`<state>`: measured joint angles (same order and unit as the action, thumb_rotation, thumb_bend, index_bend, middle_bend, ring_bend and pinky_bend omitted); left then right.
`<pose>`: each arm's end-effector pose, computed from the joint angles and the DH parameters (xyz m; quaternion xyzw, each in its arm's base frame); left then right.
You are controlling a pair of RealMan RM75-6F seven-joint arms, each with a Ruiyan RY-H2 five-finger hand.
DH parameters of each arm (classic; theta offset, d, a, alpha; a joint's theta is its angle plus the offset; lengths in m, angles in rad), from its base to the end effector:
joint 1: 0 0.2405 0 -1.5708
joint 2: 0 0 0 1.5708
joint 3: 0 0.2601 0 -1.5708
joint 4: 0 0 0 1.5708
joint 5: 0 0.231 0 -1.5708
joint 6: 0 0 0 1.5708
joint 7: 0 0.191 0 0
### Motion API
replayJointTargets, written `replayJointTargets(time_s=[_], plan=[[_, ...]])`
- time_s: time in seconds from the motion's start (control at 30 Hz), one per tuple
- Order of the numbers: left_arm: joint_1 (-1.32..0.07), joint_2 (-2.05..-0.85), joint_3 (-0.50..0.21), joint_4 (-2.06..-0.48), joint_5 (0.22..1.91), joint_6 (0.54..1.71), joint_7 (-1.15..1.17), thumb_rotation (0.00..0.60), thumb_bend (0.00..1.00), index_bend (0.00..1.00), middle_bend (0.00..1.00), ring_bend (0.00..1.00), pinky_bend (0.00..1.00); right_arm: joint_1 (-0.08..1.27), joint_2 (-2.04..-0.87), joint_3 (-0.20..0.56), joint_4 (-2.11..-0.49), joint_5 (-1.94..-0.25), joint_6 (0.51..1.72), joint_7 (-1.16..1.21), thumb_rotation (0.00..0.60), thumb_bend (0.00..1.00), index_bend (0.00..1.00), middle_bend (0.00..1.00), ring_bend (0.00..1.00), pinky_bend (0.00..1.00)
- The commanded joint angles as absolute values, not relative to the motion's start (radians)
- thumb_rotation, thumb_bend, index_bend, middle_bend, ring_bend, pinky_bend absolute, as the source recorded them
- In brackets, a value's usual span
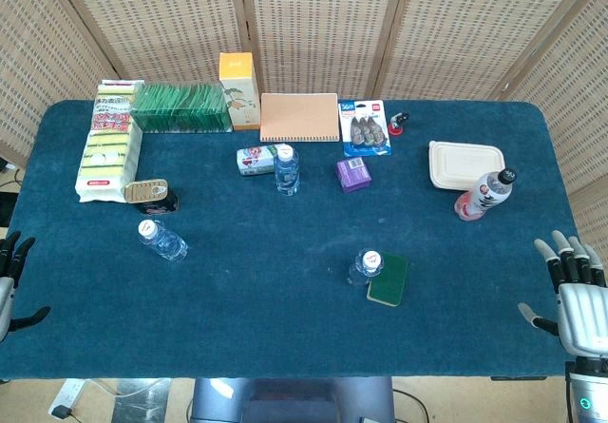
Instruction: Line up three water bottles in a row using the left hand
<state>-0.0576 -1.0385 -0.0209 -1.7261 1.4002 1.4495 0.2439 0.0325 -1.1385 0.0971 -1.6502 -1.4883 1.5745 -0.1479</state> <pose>-0.3339 0.2117 0.1515 -0.6139 -0.3735 -0.2785 0.6372 -0.3153 -0.2222 0.1566 0.5691 -0.3409 0.3823 0.6432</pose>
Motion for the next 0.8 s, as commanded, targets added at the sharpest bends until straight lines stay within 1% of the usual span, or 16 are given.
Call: replayJointTargets(time_s=[0.03, 0.23, 0.37, 0.5, 0.57, 0.67, 0.8], plan=[[-0.058, -1.039, -0.019, -1.724, 1.404, 1.449, 0.241, 0.600, 0.01, 0.00, 0.00, 0.00, 0.00, 0.032, -1.137, 0.097, -1.652, -1.487, 1.572, -0.146, 0.600, 0.00, 0.13, 0.04, 0.00, 0.00], [-0.070, -1.044, -0.023, -1.697, 1.429, 1.439, 0.167, 0.600, 0.01, 0.00, 0.00, 0.00, 0.00, 0.034, -1.131, 0.096, -1.666, -1.479, 1.559, -0.142, 0.600, 0.00, 0.13, 0.04, 0.00, 0.00], [-0.120, -1.070, -0.044, -1.602, 1.467, 1.379, -0.084, 0.600, 0.01, 0.00, 0.00, 0.00, 0.00, 0.034, -1.122, 0.096, -1.678, -1.472, 1.552, -0.134, 0.600, 0.00, 0.13, 0.04, 0.00, 0.00], [-0.169, -1.112, -0.046, -1.497, 1.524, 1.332, -0.350, 0.600, 0.02, 0.00, 0.00, 0.00, 0.05, 0.034, -1.116, 0.095, -1.682, -1.467, 1.544, -0.123, 0.600, 0.00, 0.13, 0.04, 0.00, 0.00], [-0.195, -1.157, -0.049, -1.424, 1.569, 1.338, -0.509, 0.600, 0.03, 0.00, 0.00, 0.00, 0.06, 0.035, -1.113, 0.096, -1.684, -1.462, 1.538, -0.113, 0.600, 0.00, 0.13, 0.04, 0.00, 0.00], [-0.225, -1.214, -0.053, -1.346, 1.610, 1.358, -0.687, 0.600, 0.03, 0.00, 0.00, 0.00, 0.06, 0.038, -1.109, 0.094, -1.687, -1.463, 1.530, -0.107, 0.600, 0.00, 0.13, 0.04, 0.00, 0.00], [-0.268, -1.270, -0.055, -1.282, 1.626, 1.340, -0.804, 0.600, 0.03, 0.00, 0.00, 0.00, 0.06, 0.041, -1.106, 0.091, -1.693, -1.471, 1.526, -0.104, 0.600, 0.00, 0.13, 0.04, 0.00, 0.00]])
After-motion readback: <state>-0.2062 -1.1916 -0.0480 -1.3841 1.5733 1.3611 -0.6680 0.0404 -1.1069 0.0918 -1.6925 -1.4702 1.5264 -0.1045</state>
